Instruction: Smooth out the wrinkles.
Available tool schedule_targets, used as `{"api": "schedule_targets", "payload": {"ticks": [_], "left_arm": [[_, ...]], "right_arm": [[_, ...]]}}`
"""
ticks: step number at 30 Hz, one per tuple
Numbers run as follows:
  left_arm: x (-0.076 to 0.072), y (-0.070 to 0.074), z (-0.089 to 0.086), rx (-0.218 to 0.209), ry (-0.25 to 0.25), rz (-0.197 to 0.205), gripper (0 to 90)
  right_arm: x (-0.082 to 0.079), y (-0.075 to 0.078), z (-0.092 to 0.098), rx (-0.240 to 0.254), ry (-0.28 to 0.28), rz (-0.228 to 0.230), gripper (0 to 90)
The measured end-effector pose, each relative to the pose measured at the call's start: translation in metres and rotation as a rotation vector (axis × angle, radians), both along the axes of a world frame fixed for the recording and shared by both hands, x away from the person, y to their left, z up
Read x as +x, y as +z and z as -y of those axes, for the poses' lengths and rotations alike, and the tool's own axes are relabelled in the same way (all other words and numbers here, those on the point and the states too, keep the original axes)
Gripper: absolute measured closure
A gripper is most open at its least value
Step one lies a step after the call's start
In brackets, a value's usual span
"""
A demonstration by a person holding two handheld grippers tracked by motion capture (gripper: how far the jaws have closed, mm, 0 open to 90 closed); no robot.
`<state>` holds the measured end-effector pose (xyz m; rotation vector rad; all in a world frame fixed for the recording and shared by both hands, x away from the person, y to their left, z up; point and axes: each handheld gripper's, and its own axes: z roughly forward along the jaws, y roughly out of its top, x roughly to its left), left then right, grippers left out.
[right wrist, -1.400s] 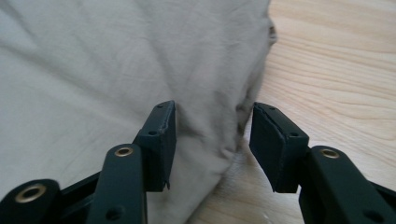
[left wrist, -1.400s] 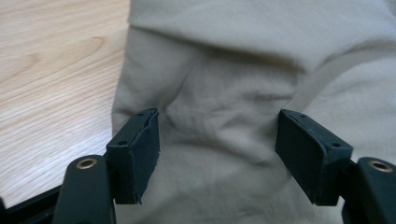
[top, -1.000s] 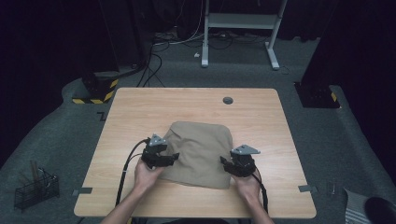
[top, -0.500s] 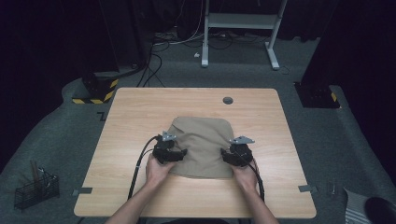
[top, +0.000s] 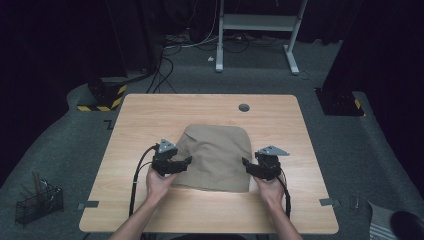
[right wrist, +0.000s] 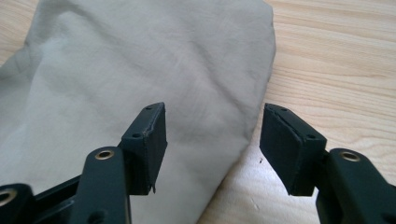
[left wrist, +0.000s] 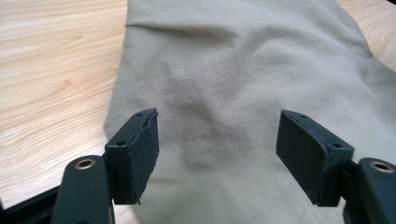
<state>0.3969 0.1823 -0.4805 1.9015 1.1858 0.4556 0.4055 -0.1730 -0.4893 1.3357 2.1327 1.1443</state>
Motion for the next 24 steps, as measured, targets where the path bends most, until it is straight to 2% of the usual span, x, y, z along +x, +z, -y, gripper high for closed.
{"api": "schedule_targets", "payload": {"ticks": [5, 6, 9, 13, 20, 24], "left_arm": [[-0.008, 0.003, -0.01, -0.013, 0.015, 0.011, 30.2], [-0.012, 0.005, -0.017, -0.033, 0.03, 0.015, 30.2], [-0.019, 0.006, -0.026, -0.042, 0.048, 0.027, 30.2], [-0.028, 0.004, -0.038, -0.049, 0.082, 0.026, 30.2], [-0.04, -0.004, -0.058, -0.045, 0.139, 0.009, 30.2], [-0.044, -0.008, -0.066, -0.021, 0.163, 0.006, 29.9]], "right_arm": [[-0.009, -0.004, 0.008, 0.013, -0.011, 0.008, 38.2], [-0.011, -0.005, 0.009, 0.017, -0.013, 0.007, 38.2], [-0.017, -0.008, 0.015, 0.025, -0.023, 0.005, 38.2], [-0.026, -0.011, 0.026, 0.028, -0.07, 0.01, 38.8], [-0.035, -0.017, 0.05, 0.05, -0.121, -0.009, 39.2], [-0.039, -0.019, 0.061, 0.051, -0.152, -0.008, 38.7]]}}
